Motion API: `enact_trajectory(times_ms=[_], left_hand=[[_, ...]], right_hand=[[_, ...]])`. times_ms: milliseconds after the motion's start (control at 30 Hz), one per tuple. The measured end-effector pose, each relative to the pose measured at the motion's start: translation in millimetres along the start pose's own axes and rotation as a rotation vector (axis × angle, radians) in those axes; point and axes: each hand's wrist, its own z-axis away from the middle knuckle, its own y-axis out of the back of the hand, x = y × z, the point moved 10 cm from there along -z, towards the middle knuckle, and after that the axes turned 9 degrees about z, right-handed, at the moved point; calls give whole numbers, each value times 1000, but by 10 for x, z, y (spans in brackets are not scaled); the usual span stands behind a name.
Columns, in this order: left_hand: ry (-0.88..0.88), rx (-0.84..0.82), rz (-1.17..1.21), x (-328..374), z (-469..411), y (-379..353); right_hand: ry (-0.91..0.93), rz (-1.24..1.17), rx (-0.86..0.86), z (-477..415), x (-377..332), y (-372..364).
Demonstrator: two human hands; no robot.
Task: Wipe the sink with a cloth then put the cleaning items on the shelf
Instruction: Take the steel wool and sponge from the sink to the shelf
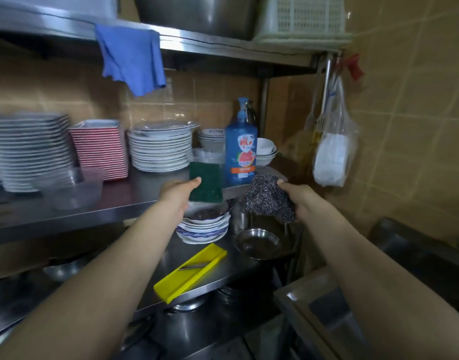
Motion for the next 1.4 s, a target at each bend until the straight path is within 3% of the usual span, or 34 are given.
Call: enact_trajectory(times_ms=[367, 767, 1200, 1400], left_hand=[[-29, 62, 46, 166, -521, 362], [-5, 137, -41, -102, -1519, 313], [88, 99, -137, -431, -2229, 345], [134, 83, -160, -516, -2608, 403]], right_hand=[[96, 66, -109, -529, -227, -790], [33, 110, -243, -1648, -188, -1461], [73, 432, -284, -2232, -191, -1918], [153, 597, -211, -2516, -276, -2100]])
